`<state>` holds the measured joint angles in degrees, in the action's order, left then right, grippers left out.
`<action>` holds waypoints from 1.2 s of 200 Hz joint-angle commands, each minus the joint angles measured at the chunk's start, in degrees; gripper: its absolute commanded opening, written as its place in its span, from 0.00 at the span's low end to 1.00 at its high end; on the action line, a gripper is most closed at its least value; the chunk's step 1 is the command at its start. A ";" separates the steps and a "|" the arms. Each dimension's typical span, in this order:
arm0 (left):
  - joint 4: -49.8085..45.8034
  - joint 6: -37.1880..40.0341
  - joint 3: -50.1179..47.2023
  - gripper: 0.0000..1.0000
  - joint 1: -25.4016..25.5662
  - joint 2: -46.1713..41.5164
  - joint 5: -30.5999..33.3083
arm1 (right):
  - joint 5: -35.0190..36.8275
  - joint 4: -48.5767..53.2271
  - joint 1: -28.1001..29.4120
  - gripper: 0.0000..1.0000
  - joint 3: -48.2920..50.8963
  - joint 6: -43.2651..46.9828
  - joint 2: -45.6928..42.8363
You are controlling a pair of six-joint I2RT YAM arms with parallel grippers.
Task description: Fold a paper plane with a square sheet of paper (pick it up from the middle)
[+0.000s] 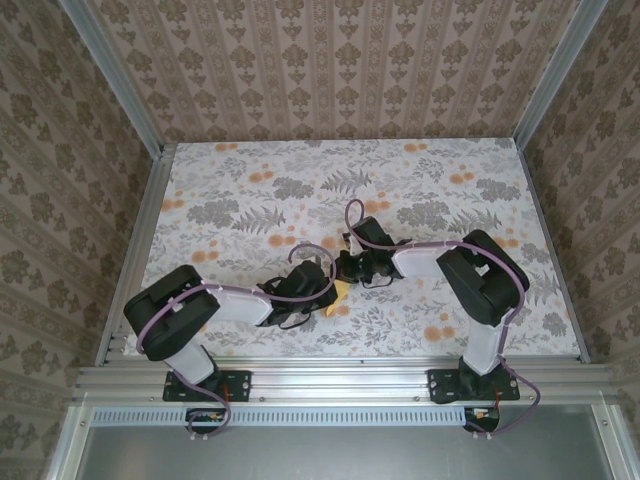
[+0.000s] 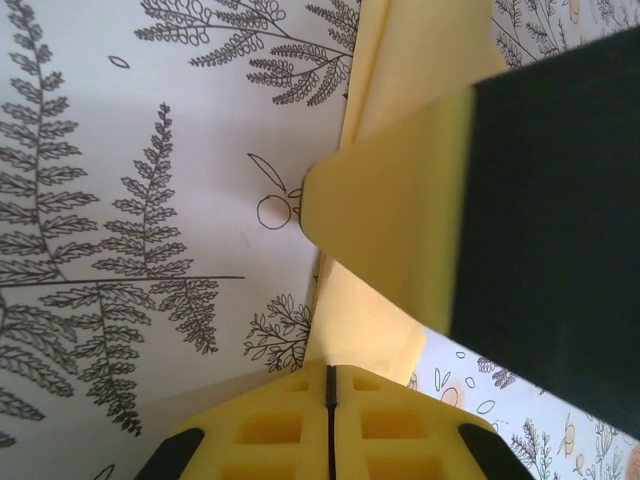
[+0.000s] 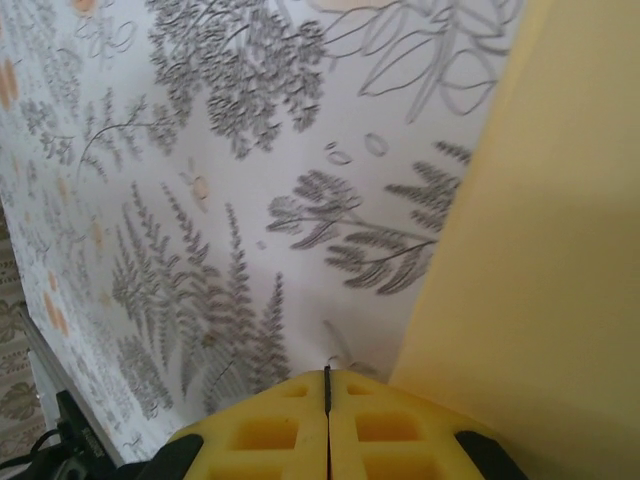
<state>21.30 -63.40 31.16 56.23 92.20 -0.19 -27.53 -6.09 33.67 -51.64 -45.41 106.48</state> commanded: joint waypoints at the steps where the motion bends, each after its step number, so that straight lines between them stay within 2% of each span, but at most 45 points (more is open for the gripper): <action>1: -6.40 1.14 -1.62 0.09 0.44 1.84 -0.92 | 0.18 -2.12 -1.03 0.08 0.24 -0.43 2.12; 59: -14.33 3.71 0.31 0.08 1.49 2.67 -3.87 | 0.62 -1.68 -6.52 0.08 -2.52 2.97 4.28; 177: -19.31 5.74 2.07 0.08 2.25 3.23 -4.07 | 2.57 5.76 -12.49 0.08 -15.36 7.34 11.39; 214: -19.52 5.66 2.85 0.08 2.28 3.63 -3.52 | -2.98 3.54 -12.19 0.08 -13.79 4.98 4.46; 240: -19.70 6.08 3.68 0.08 2.18 4.62 -3.29 | -1.90 3.54 -11.51 0.09 -8.33 3.76 -4.36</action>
<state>12.16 -58.85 36.03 57.63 92.90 -1.48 -28.84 -2.57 21.45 -63.42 -40.64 111.72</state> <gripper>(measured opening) 0.084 0.086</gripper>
